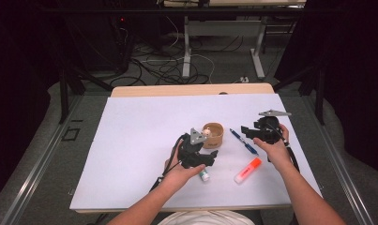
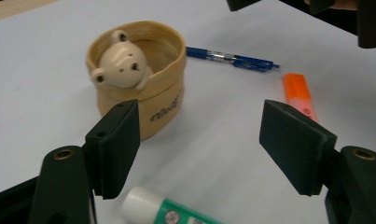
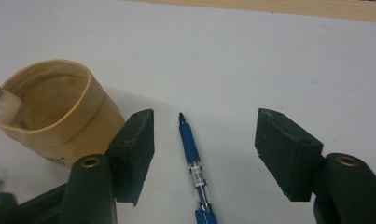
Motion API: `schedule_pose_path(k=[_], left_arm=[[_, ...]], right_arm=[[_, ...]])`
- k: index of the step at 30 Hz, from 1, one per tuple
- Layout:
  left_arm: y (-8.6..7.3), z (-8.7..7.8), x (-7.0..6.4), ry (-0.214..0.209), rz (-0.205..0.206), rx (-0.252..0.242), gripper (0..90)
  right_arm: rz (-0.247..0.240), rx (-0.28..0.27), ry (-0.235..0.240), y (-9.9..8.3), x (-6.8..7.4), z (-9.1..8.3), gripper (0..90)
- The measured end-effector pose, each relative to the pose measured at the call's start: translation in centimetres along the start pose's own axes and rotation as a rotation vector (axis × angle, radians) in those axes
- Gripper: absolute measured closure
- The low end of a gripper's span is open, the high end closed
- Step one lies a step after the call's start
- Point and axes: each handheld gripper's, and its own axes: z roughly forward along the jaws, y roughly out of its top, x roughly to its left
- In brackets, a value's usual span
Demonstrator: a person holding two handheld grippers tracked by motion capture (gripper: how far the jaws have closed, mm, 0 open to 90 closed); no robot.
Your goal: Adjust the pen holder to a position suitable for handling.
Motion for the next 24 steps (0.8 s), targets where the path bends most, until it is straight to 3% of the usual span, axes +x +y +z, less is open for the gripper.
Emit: schedule_pose_path(k=[5, 10, 12, 18, 24], left_arm=[[0.6, 1.0, -1.3, -0.043, 0.021, 0.013, 32.4], [1.0, 2.4, -3.0, -0.074, 0.053, 0.035, 32.4], [1.0, 3.0, -3.6, -0.080, 0.065, 0.039, 32.7], [0.6, 4.7, -5.3, -0.103, 0.077, 0.101, 34.5], [0.0, 6.0, -6.3, -0.117, 0.092, 0.123, 38.0]], right_arm=[[-0.021, -0.020, 0.003, 0.0, 0.2, -0.3, 43.8], [-0.048, -0.021, 0.013, 0.0, 0.4, -0.3, 42.3], [-0.074, -0.024, -0.005, 0.0, 0.4, -0.2, 41.1], [-0.079, -0.036, -0.018, 0.1, 0.5, -0.3, 35.5], [-0.096, -0.039, -0.018, -0.1, 0.5, -0.1, 34.6]])
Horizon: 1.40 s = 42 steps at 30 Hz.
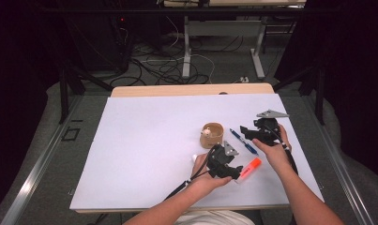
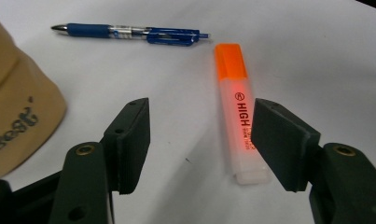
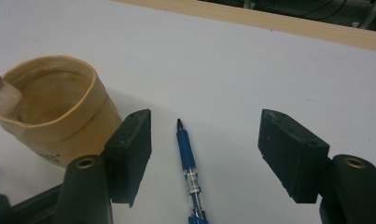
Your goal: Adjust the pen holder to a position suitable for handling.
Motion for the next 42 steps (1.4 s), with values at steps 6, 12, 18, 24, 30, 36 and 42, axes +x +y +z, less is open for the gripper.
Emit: schedule_pose_path(k=[6, 12, 18, 24, 30, 36, 42], left_arm=[[-0.4, 1.1, -0.8, -0.023, -0.009, 0.027, 42.2], [-0.8, 2.0, -1.5, -0.039, -0.009, 0.056, 46.6], [-0.9, 2.5, -2.0, -0.045, 0.001, 0.093, 50.3], [-1.1, 3.0, -2.6, -0.042, 0.020, 0.094, 53.7], [-1.3, 3.2, -2.9, -0.026, 0.040, 0.107, 57.5], [-1.3, 3.2, -3.2, -0.004, 0.062, 0.110, 59.9], [-1.5, 3.3, -3.5, 0.007, 0.060, 0.101, 61.3]], right_arm=[[-0.005, -0.005, -0.006, -0.2, 0.0, 0.1, 34.2], [-0.003, -0.014, -0.003, -0.3, -0.1, 0.1, 33.9], [0.001, -0.006, -0.005, -0.3, -0.1, 0.2, 33.4], [0.012, -0.003, -0.001, -0.3, -0.3, 0.3, 32.5], [0.017, -0.002, -0.001, -0.3, -0.3, 0.3, 32.4], [0.018, -0.001, 0.005, -0.4, -0.4, 0.3, 32.4], [0.032, -0.003, 0.009, -0.5, -0.5, 0.4, 32.3]])
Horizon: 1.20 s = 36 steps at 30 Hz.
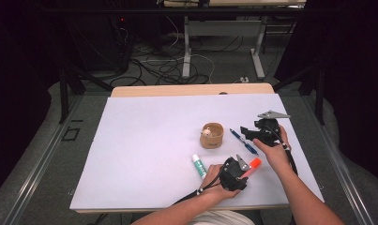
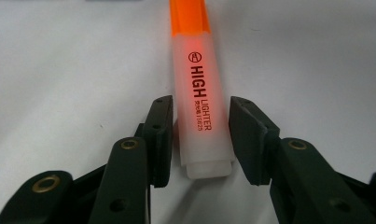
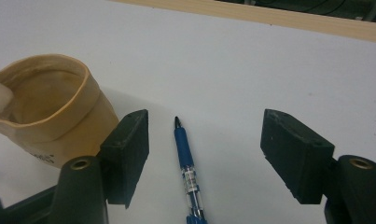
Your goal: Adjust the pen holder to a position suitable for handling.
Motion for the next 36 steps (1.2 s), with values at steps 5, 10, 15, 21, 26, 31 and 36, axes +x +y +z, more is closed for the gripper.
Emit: schedule_pose_path(k=[5, 10, 15, 21, 26, 31, 36], left_arm=[[0.01, -0.02, 0.00, 0.001, -0.004, 0.001, 63.7], [0.08, -0.05, 0.18, -0.002, -0.013, 0.007, 65.4], [0.12, -0.08, 0.18, -0.006, -0.023, 0.011, 65.7], [0.10, -0.05, 0.15, -0.001, -0.035, 0.004, 65.8], [0.12, -0.17, 0.22, -0.014, -0.039, 0.009, 66.0], [0.22, -0.53, 0.51, -0.021, -0.040, 0.000, 66.1], [0.31, -0.96, 0.92, -0.013, -0.048, -0.016, 66.1]], right_arm=[[-0.011, 0.004, -0.004, -0.04, -0.01, 0.01, 32.1], [-0.005, 0.003, -0.001, -0.02, 0.07, -0.02, 32.0], [-0.007, 0.004, 0.002, -0.07, 0.08, 0.07, 32.1], [-0.006, 0.003, 0.002, -0.07, 0.07, 0.07, 32.1], [-0.005, -0.002, 0.003, -0.02, 0.03, -0.02, 32.0], [0.006, -0.008, 0.002, 0.05, 0.06, -0.16, 31.9], [0.010, -0.021, 0.009, 0.21, 0.02, -0.41, 31.9]])
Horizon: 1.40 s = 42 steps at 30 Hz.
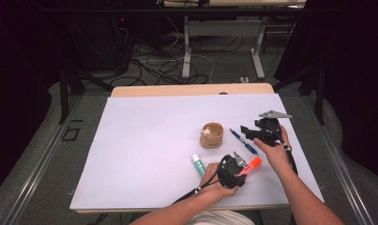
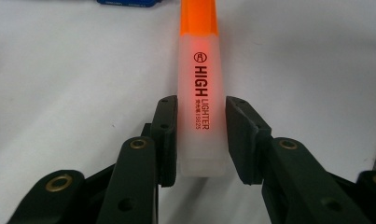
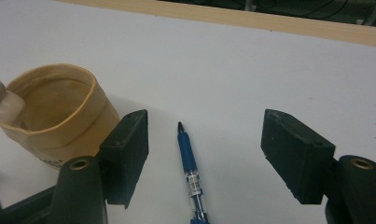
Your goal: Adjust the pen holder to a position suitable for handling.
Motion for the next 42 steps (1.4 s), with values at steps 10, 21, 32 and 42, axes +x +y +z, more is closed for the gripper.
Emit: schedule_pose_path(k=[10, 21, 32, 42], left_arm=[[0.4, -1.4, 1.4, 0.018, -0.068, -0.062, 66.1], [0.7, -3.0, 3.5, 0.046, -0.133, -0.128, 66.1], [0.9, -5.0, 4.8, 0.070, -0.158, -0.182, 66.1], [1.1, -6.8, 6.2, 0.091, -0.187, -0.245, 66.1]], right_arm=[[0.047, -0.006, 0.035, 0.5, 0.4, -0.6, 30.7], [0.143, -0.006, 0.090, 0.9, 0.6, -0.9, 31.9], [0.226, 0.028, 0.189, 2.3, 1.4, -1.5, 31.2], [0.237, 0.053, 0.227, 3.7, 2.0, -1.6, 31.5]])
